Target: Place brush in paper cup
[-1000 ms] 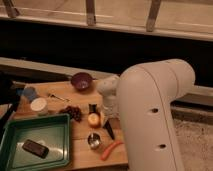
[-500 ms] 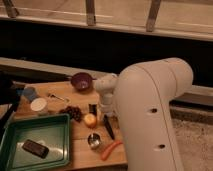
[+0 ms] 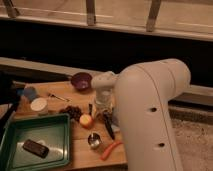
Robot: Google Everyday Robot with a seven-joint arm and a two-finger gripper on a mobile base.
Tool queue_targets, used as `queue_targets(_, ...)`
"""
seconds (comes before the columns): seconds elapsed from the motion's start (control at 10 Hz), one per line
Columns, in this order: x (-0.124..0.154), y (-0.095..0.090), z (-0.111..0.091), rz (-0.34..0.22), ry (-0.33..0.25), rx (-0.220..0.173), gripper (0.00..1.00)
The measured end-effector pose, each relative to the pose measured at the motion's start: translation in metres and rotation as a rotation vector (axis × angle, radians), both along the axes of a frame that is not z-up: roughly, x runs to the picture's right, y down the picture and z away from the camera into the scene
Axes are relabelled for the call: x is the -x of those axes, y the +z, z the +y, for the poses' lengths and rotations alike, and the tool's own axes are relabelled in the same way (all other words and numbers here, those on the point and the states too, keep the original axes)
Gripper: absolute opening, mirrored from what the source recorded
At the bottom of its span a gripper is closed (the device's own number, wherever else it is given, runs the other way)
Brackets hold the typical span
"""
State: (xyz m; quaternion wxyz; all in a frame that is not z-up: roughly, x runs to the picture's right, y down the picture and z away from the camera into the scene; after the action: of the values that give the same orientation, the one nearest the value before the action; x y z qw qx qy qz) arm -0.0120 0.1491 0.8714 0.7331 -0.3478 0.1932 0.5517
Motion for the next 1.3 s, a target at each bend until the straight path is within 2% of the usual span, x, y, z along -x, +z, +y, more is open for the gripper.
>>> queue_targets(0.2,0.000,0.002,0.003,-0.009,0.014,0.009,0.68)
queue_targets(0.3,0.002,0.003,0.006,-0.015,0.015,0.013,0.64)
queue_targets(0.9,-0.005,-0.002,0.010,-0.015,0.004,0.003,0.05)
queue_targets(1.0,-0.007,-0.004,0.010,-0.015,0.007,0.000,0.00)
queue_targets(1.3,-0.012,-0.009,0.009,-0.022,0.026,-0.010,0.00)
